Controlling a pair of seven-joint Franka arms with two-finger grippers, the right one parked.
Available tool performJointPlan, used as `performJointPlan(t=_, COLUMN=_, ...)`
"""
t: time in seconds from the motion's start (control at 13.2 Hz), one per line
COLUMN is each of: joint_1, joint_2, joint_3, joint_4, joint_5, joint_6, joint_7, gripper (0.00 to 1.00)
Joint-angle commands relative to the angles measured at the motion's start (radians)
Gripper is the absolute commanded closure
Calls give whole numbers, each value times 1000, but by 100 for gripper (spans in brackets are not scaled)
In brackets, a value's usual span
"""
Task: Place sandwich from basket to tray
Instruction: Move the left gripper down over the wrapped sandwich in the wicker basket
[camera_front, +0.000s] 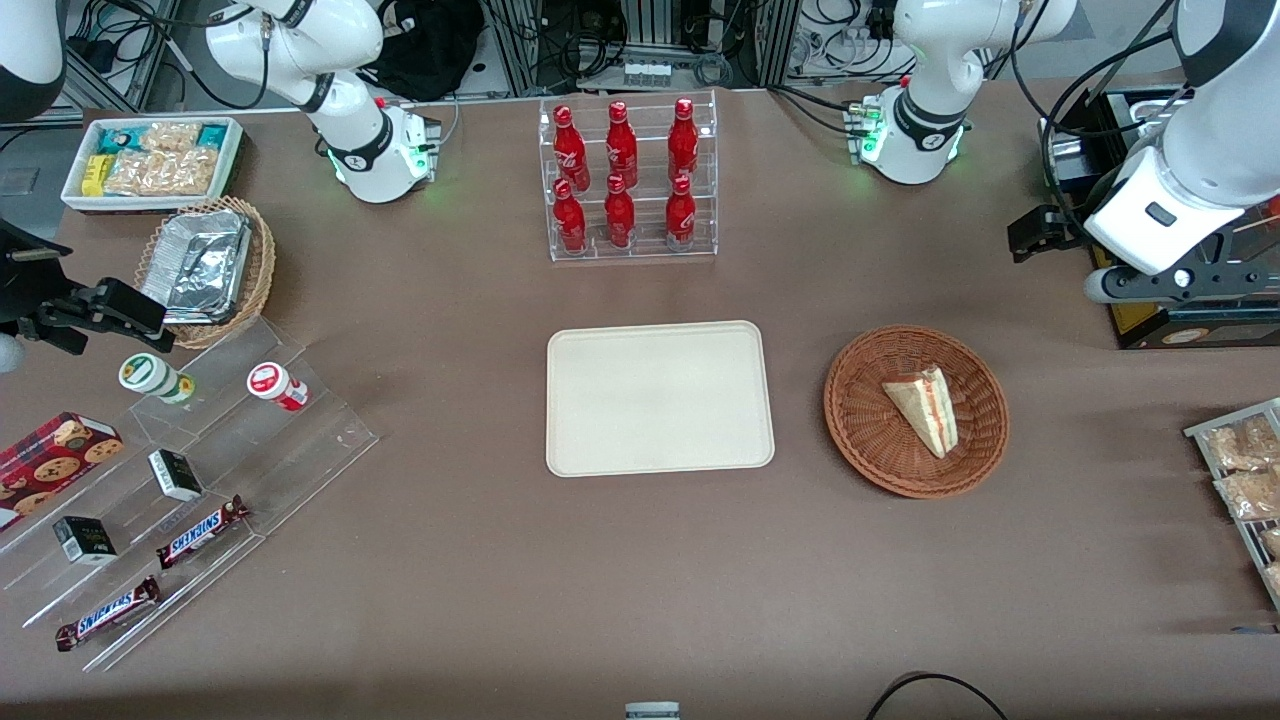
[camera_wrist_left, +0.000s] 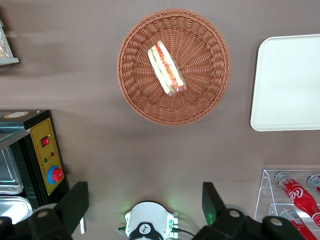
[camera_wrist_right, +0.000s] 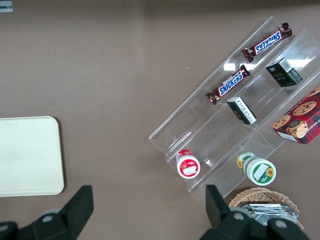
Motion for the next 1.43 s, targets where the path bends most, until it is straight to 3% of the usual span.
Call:
performJointPlan(t=0.0, joint_1=11, joint_2=-8, joint_3=-6, joint_4=-5, joint_5=-8, joint_6=25, joint_7=18, gripper=0)
performJointPlan(t=0.3, joint_1=11, joint_2=35, joint_3=-4, joint_4=-71, joint_5=-8, joint_6=72, joint_7=18, gripper=0)
performJointPlan(t=1.06, joint_1=6, joint_2=0, joint_3=-4, joint_4=-594, joint_5=-7, joint_6=714, joint_7=-46, gripper=0)
performJointPlan(t=1.36, joint_1=6, joint_2=12, joint_3=-4, joint_4=-703, joint_5=-7, joint_6=890, joint_7=-174, gripper=0)
